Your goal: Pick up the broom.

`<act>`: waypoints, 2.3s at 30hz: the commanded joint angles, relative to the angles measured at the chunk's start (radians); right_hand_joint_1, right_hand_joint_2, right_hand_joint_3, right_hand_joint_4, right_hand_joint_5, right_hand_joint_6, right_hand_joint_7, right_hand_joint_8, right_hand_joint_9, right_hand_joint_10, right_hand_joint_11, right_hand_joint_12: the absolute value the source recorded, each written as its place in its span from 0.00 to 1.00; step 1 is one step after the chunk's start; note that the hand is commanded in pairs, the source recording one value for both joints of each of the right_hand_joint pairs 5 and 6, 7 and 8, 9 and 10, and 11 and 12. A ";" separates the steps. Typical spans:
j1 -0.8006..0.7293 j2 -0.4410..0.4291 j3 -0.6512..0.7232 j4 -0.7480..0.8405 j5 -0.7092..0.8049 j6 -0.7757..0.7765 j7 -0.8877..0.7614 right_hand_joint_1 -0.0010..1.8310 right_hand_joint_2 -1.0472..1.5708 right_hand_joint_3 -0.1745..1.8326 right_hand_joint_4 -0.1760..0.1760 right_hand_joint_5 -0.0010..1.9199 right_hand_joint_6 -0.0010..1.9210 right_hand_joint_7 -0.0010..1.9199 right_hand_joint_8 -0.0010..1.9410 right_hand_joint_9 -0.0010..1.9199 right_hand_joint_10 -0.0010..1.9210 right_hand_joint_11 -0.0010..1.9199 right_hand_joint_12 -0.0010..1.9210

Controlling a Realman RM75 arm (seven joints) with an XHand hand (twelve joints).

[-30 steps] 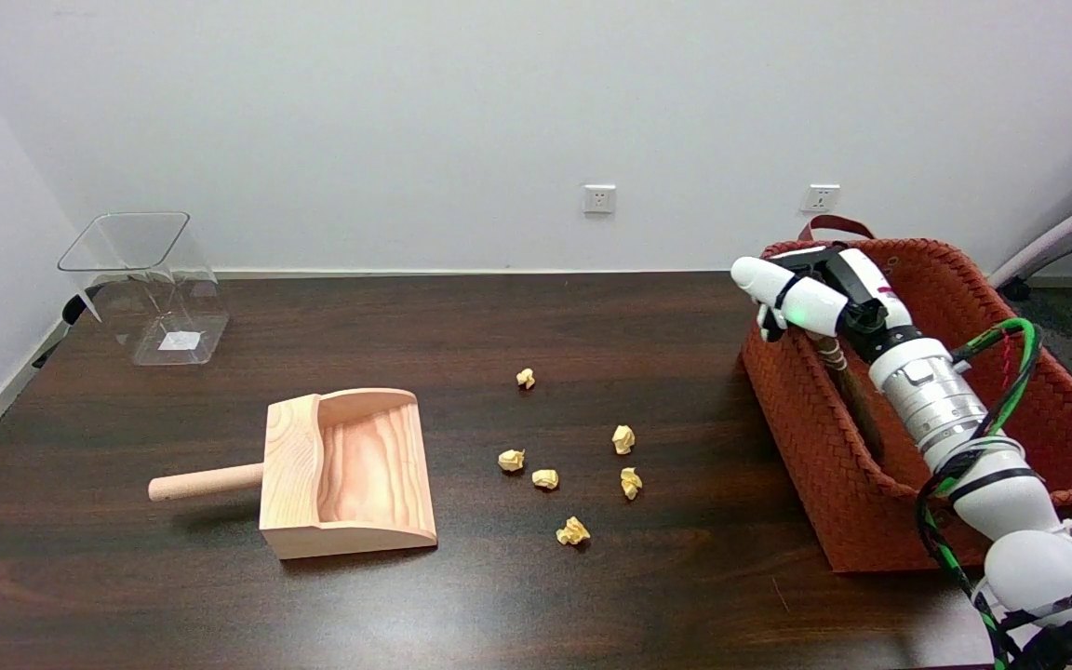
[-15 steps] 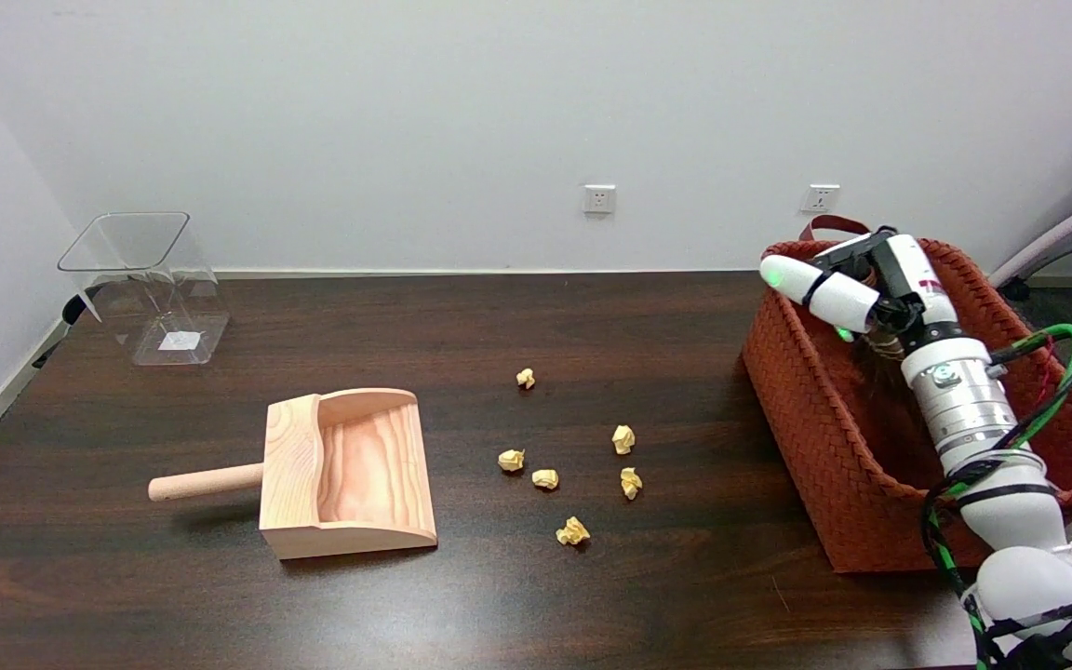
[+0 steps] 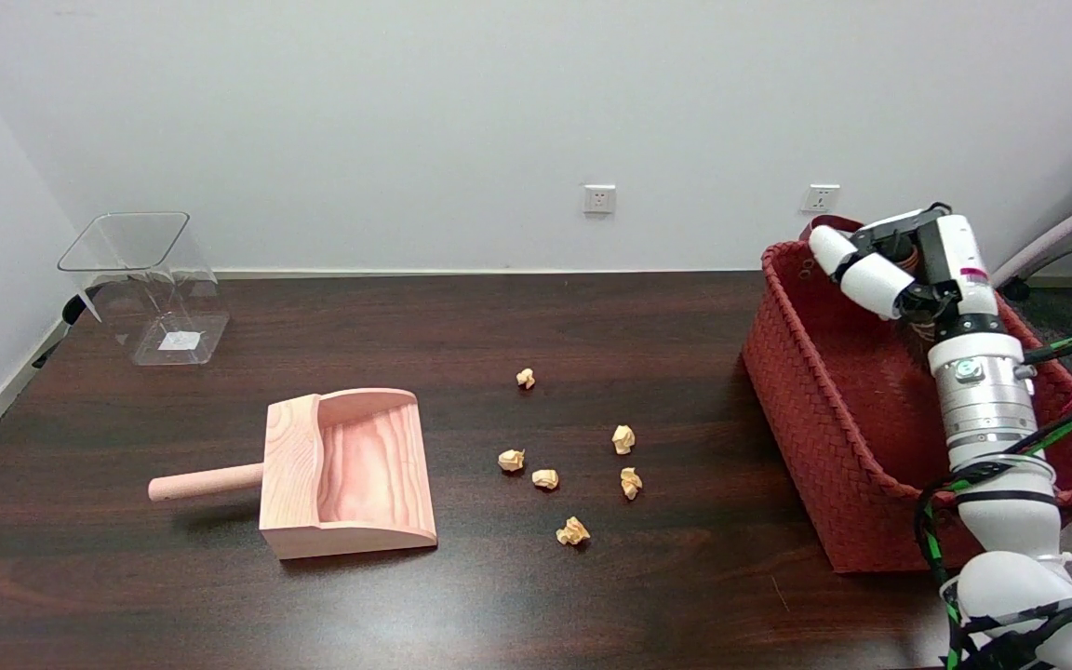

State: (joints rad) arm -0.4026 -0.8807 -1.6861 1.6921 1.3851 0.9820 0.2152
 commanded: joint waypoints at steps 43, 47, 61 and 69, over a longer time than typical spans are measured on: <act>0.243 -0.182 -0.235 0.174 -0.250 0.266 0.160 0.50 1.00 0.54 0.50 1.00 1.00 1.00 0.99 1.00 1.00 1.00 1.00; 0.253 -0.189 -0.261 0.175 -0.276 0.264 0.195 0.50 1.00 0.57 0.50 1.00 1.00 1.00 0.99 1.00 1.00 1.00 1.00; 0.258 -0.281 -0.337 0.174 -0.387 0.270 0.266 0.50 1.00 0.60 0.50 1.00 1.00 1.00 0.99 1.00 1.00 1.00 1.00; 0.260 -0.330 -0.372 0.176 -0.469 0.269 0.300 0.50 1.00 0.62 0.50 1.00 1.00 1.00 0.99 1.00 1.00 1.00 1.00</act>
State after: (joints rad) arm -0.1558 -1.1095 -1.9814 1.8637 1.0669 1.2478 0.4256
